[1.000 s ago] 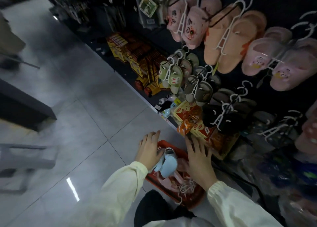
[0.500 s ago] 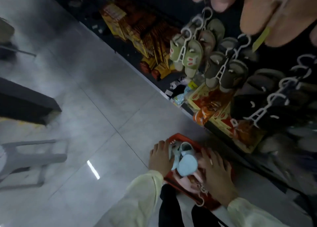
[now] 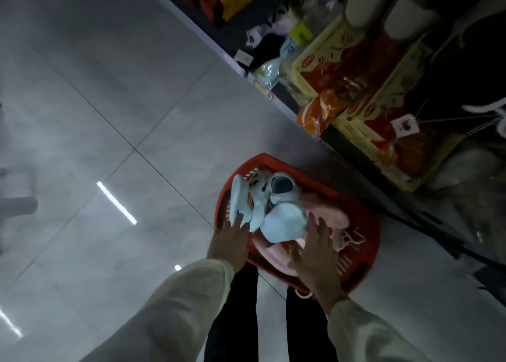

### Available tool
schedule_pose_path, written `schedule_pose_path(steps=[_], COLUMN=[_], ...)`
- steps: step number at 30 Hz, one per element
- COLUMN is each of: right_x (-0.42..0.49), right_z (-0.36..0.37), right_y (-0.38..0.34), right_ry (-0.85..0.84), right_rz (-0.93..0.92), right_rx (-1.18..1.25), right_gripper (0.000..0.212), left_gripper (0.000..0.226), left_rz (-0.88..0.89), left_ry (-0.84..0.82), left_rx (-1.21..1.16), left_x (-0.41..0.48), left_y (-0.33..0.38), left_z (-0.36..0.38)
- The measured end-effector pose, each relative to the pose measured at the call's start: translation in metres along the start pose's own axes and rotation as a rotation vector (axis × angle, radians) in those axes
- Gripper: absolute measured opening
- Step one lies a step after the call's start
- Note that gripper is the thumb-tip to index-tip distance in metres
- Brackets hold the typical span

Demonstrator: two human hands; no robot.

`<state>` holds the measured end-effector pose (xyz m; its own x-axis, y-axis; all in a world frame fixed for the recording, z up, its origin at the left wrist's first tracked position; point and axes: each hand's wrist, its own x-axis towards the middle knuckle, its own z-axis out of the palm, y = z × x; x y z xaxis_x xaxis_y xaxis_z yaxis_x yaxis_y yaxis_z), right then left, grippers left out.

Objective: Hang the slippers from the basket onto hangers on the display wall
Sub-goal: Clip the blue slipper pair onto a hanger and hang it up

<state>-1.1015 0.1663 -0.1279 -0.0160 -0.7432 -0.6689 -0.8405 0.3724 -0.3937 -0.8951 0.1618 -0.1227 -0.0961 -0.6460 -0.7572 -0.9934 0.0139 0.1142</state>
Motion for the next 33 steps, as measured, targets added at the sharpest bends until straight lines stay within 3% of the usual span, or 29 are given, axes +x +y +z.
schedule_pose_path(steps=[4, 9, 12, 15, 18, 22, 25, 29, 33], right_x=[0.035, 0.048, 0.032, 0.004, -0.026, -0.058, -0.067, -0.071, -0.069], right_z=[0.012, 0.024, 0.033, 0.050, 0.066, 0.060, 0.058, 0.053, 0.048], right_y=[0.003, 0.000, -0.007, -0.007, -0.003, -0.005, -0.001, 0.006, 0.020], right_ry=[0.050, -0.025, -0.112, -0.084, -0.019, -0.024, 0.018, 0.050, 0.072], right_rz=[0.050, 0.085, 0.073, 0.012, -0.118, -0.251, -0.230, -0.211, -0.172], right_rx=[0.283, 0.325, 0.279, 0.216, 0.057, -0.117, -0.174, -0.244, -0.244], right_gripper=[0.086, 0.066, 0.068, 0.077, 0.080, 0.065, 0.060, 0.071, 0.077], left_gripper=[0.055, 0.073, 0.082, 0.084, 0.066, 0.047, 0.047, 0.033, 0.049], left_rz=[0.022, 0.008, -0.003, 0.019, 0.031, 0.035, 0.038, 0.008, 0.004], left_ry=[-0.009, -0.036, -0.014, 0.022, -0.004, 0.013, 0.060, 0.082, 0.074], left_rx=[-0.006, -0.093, -0.145, -0.158, -0.102, -0.087, -0.160, -0.219, -0.264], left_x=[0.034, 0.044, 0.040, 0.035, 0.030, 0.029, 0.028, 0.032, 0.036], left_y=[0.001, 0.016, 0.025, 0.026, 0.026, 0.023, 0.019, 0.025, 0.037], left_z=[0.014, 0.020, 0.023, 0.031, 0.033, 0.029, 0.030, 0.025, 0.029])
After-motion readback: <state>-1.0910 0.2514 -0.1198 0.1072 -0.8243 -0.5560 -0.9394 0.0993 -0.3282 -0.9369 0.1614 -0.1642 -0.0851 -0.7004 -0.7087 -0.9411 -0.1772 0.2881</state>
